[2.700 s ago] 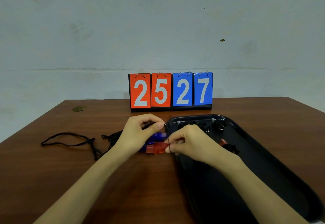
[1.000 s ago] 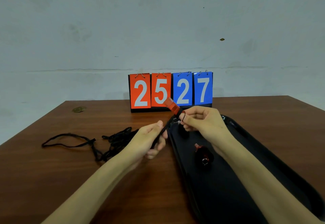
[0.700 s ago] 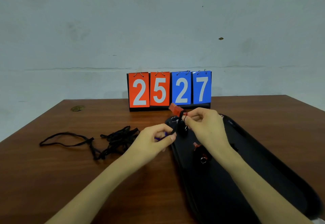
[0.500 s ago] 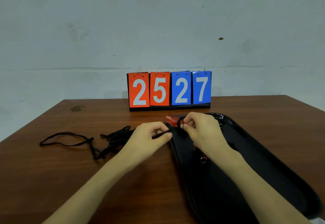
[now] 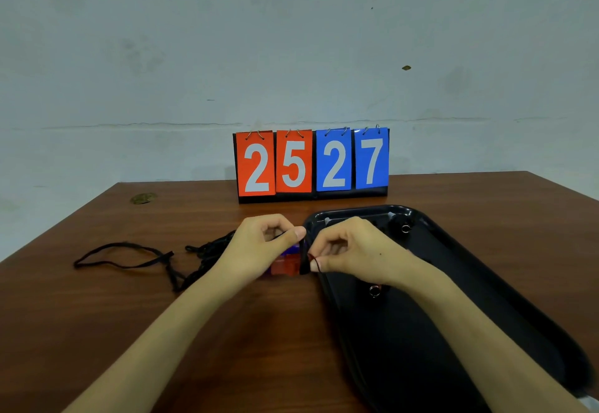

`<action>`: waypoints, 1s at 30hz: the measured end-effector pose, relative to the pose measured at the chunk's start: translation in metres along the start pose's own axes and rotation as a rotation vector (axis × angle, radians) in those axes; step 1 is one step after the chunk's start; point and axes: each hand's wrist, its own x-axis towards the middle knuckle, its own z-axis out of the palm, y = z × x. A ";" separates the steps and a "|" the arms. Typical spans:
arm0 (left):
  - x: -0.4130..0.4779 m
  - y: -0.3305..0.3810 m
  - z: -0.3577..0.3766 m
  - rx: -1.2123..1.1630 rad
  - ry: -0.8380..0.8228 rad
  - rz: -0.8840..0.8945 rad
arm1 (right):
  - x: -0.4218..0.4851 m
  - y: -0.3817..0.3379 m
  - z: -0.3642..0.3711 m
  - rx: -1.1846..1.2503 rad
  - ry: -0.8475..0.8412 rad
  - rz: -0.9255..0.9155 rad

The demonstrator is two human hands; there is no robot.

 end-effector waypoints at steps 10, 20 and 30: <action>-0.005 0.003 -0.001 -0.469 -0.194 -0.189 | -0.001 -0.005 -0.008 0.359 0.113 -0.057; -0.006 -0.004 0.015 -0.348 -0.226 -0.156 | 0.007 0.011 -0.006 0.097 0.506 0.212; -0.001 0.004 0.003 -0.275 -0.237 -0.121 | 0.003 0.010 0.001 -0.355 0.244 0.093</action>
